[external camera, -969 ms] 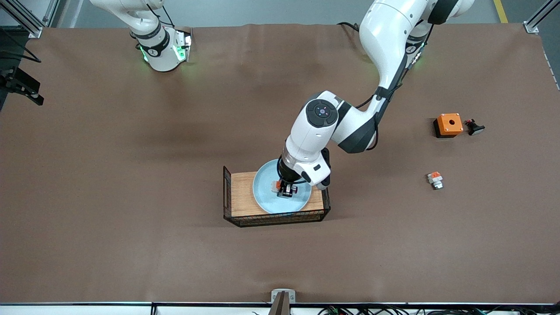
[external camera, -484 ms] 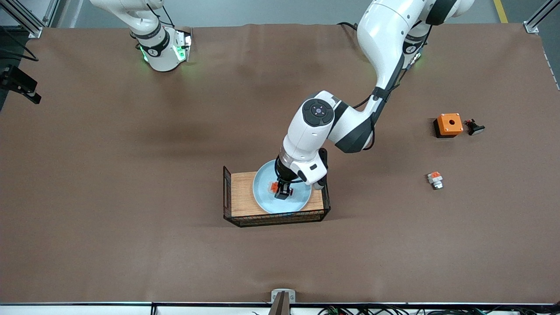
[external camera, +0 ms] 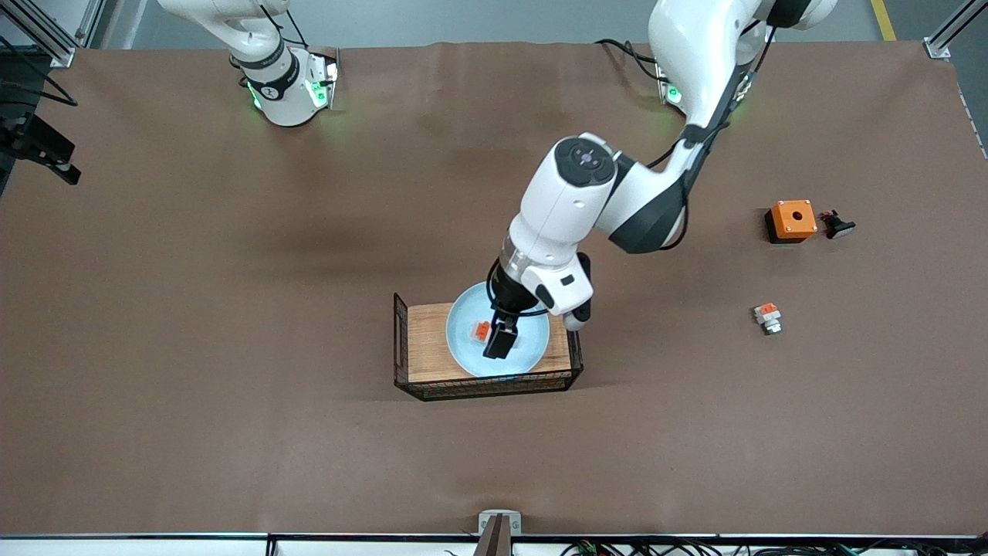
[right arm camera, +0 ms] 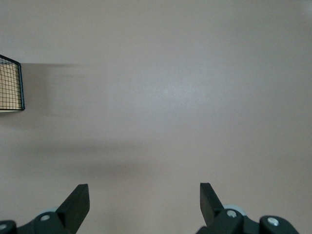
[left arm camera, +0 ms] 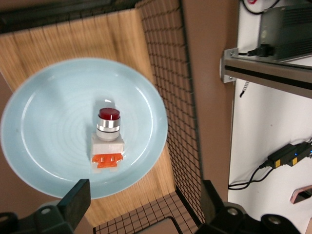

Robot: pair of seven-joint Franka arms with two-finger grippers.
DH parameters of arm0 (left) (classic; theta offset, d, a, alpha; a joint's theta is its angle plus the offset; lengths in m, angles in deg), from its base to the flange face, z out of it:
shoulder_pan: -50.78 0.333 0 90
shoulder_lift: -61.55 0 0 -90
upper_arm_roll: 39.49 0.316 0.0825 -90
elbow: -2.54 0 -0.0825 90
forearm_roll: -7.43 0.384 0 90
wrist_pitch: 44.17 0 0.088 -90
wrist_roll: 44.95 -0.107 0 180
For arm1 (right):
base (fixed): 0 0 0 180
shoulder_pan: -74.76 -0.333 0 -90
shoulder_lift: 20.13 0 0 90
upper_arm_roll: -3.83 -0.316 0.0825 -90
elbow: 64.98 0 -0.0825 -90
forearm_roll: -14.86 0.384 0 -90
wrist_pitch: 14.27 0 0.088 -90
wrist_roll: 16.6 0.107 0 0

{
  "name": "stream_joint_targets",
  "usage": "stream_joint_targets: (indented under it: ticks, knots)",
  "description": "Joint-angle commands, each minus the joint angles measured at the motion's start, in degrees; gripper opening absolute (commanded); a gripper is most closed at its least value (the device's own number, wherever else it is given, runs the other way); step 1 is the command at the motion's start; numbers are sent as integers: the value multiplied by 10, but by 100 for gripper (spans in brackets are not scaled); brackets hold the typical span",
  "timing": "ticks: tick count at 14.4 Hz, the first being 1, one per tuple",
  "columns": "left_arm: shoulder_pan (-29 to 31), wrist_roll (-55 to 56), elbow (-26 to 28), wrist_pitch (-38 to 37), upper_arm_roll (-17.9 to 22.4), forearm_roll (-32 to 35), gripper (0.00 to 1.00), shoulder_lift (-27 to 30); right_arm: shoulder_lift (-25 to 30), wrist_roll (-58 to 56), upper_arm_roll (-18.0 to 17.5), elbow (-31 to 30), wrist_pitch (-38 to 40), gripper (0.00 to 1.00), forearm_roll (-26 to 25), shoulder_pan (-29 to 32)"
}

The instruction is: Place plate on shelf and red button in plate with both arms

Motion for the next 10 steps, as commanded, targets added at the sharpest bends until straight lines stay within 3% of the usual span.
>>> stream_joint_targets:
  ticks: [1, 6, 10]
  knots:
    - [27, -88, 20, -80, -2, -1, 99, 63, -3, 8, 4, 5, 7, 100, -6, 0]
    - [96, -323, 23, -272, -3, -1, 99, 144, -3, 8, 5, 6, 9, 100, -6, 1]
    - [171, -520, 24, -374, -5, -12, 99, 193, -3, 8, 4, 6, 6, 100, -6, 0]
